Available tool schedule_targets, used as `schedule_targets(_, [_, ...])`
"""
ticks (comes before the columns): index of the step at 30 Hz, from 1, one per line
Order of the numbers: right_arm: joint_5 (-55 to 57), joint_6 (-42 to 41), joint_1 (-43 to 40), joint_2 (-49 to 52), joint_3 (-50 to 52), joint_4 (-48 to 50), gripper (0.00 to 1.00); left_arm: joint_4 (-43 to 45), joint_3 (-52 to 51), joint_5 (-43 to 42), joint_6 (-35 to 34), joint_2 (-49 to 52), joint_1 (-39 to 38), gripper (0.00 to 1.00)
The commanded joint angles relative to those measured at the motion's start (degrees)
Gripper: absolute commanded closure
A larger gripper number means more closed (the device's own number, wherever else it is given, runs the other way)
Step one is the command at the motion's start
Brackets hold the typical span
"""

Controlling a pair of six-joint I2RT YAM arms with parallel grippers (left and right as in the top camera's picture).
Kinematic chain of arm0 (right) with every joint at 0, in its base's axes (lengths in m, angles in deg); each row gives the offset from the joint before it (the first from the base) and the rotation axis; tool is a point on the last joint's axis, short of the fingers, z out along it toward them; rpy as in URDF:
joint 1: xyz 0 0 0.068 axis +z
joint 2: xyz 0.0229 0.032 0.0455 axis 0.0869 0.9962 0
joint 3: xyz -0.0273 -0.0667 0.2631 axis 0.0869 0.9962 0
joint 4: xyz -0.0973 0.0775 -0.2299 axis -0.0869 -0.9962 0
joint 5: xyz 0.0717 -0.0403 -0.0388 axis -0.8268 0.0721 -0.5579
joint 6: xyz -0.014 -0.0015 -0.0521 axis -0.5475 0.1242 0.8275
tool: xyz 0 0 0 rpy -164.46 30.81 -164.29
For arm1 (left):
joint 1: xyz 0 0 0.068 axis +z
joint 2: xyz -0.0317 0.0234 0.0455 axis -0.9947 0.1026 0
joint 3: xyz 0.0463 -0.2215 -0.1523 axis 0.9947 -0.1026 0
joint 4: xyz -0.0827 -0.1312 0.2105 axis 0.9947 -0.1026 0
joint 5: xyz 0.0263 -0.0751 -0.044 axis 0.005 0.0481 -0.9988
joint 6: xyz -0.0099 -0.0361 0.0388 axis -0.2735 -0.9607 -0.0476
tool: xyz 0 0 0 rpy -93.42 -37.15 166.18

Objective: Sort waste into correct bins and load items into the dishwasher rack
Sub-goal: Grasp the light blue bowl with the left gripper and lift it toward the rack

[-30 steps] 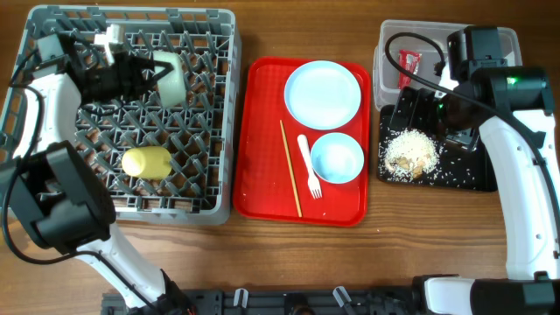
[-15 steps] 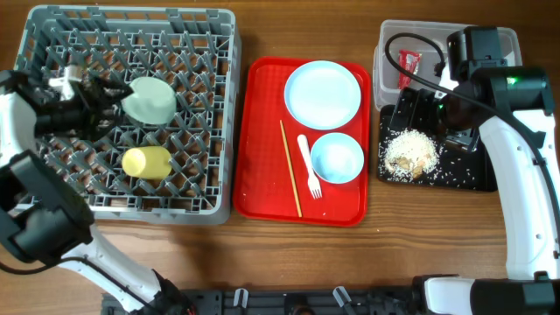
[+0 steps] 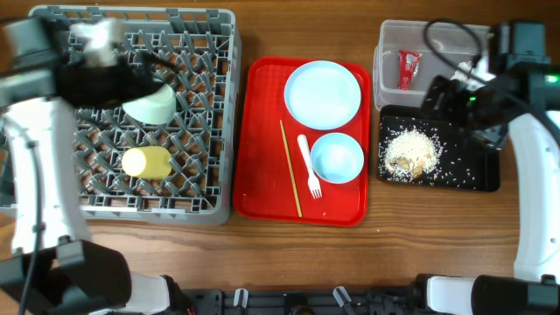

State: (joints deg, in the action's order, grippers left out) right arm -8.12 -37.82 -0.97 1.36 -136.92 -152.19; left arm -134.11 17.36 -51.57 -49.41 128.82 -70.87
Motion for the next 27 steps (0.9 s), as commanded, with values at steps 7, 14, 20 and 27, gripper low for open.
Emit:
schedule_targets(7, [-6.01,0.61,-14.1,-1.22,-1.16,-1.31,0.0,6.1,0.35,27.06,-4.35,2.8,-41.09,0.0])
schedule_targets(14, [-5.97,2.12,-14.6,-1.22,-1.11,-1.62,0.0,11.76,0.35,30.32,-4.35,13.73,-58.25,0.0])
schedule_targets(20, [-5.99,2.1,-14.58,-1.22,-1.11,-1.49,0.0,11.8,0.35,37.0,-4.13,24.06,-64.63,0.09])
schedule_targets(27, [-5.99,2.1,-14.58,-1.22,-1.11,-1.62,0.0,11.56,0.31,39.69,-4.13,30.95,-66.38,0.6])
